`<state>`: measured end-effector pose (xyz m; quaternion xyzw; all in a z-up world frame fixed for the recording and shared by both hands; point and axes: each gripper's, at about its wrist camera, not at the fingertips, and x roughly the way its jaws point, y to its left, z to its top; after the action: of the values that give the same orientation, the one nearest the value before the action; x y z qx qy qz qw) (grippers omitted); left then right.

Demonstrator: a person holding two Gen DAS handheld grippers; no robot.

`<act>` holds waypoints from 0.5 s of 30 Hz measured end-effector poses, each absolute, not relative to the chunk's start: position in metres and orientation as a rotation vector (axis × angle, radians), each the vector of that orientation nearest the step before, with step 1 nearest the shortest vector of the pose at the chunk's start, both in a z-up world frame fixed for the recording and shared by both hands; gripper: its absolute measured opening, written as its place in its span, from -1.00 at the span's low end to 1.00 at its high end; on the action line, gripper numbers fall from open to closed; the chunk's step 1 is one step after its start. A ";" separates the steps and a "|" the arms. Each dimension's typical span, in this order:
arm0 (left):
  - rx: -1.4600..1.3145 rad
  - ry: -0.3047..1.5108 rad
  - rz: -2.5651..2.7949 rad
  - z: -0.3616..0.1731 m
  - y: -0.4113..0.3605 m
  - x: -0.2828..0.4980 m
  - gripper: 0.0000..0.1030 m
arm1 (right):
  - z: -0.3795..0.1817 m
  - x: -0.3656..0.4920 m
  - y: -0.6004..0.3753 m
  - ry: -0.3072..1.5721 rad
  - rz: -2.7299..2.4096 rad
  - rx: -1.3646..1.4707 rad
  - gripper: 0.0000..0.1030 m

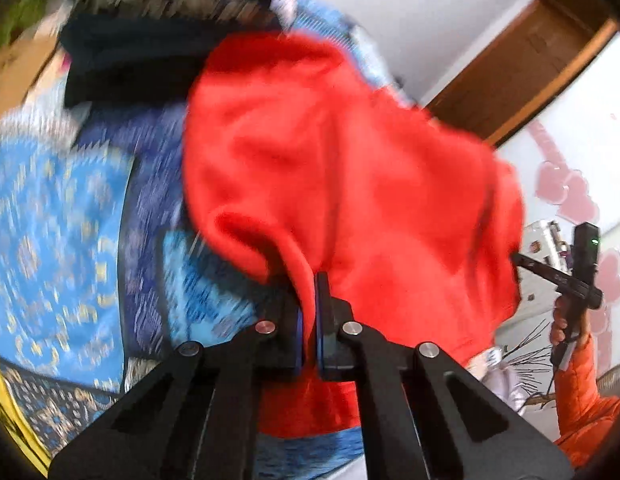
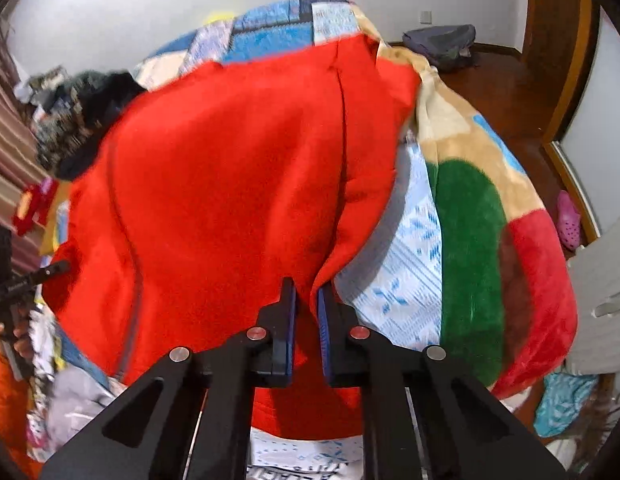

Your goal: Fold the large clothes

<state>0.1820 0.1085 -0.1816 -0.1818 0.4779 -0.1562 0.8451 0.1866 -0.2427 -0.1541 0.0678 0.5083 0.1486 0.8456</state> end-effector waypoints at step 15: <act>-0.328 0.632 -0.291 -0.017 0.107 0.273 -0.96 | -0.029 0.259 -0.244 0.748 0.389 0.283 -0.85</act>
<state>0.2727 0.1066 -0.0174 -0.1599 0.3085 -0.1421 0.9269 0.2593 -0.2437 -0.0286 0.1367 0.3617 0.1880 0.9029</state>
